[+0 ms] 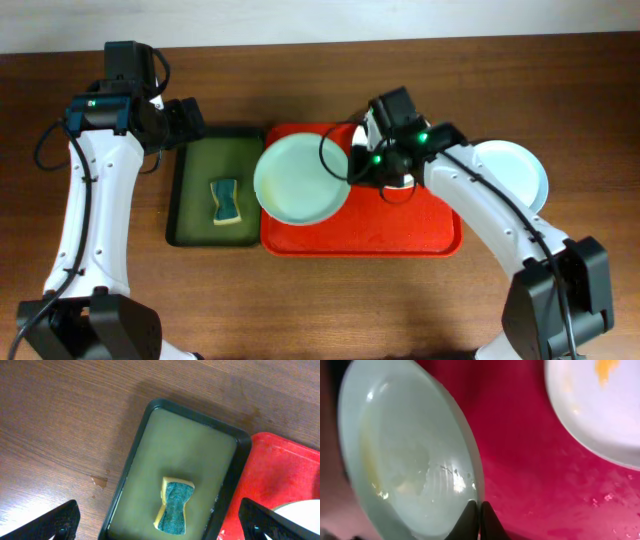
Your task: Clean dirty plates on tray and stack at the side
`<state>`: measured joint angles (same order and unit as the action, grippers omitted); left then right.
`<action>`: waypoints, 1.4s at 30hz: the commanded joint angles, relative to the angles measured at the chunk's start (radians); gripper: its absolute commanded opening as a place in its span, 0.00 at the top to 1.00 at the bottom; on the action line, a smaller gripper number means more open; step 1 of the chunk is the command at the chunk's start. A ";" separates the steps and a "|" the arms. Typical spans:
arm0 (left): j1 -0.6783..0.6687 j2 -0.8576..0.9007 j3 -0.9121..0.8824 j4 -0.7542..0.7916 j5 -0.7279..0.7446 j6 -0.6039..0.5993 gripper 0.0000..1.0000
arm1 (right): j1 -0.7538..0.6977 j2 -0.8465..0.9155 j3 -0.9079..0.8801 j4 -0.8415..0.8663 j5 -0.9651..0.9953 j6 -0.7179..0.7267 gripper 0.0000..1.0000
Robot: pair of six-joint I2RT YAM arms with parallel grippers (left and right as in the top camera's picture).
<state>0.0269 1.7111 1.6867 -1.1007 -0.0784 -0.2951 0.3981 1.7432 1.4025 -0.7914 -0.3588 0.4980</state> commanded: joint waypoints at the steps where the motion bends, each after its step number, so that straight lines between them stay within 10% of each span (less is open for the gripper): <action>1: 0.002 0.002 0.001 0.000 0.000 0.005 0.01 | 0.016 -0.031 0.058 0.037 -0.001 0.061 0.96; 14: 0.002 0.002 0.001 0.000 0.000 0.005 0.01 | 0.331 0.128 0.057 0.367 0.715 0.103 0.96; 24: 0.002 0.002 0.001 0.000 0.000 0.005 0.01 | 0.488 0.139 0.058 0.838 1.160 -0.543 0.96; 29: 0.002 0.002 0.001 0.000 0.000 0.005 0.01 | 0.503 0.137 0.058 0.942 1.164 -0.604 0.92; 33: 0.002 0.002 0.001 0.000 0.000 0.005 0.01 | 0.423 0.126 0.058 0.730 0.797 -0.350 0.39; 38: 0.002 0.002 0.001 0.000 0.000 0.005 0.01 | 0.222 0.093 0.077 0.500 0.390 -0.092 0.37; 42: 0.002 0.002 0.001 0.000 0.000 0.005 0.01 | 0.048 0.096 0.092 0.279 0.158 0.016 0.55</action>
<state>0.0269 1.7111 1.6863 -1.1011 -0.0788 -0.2951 0.5373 1.8771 1.4689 -0.4152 0.0463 0.3687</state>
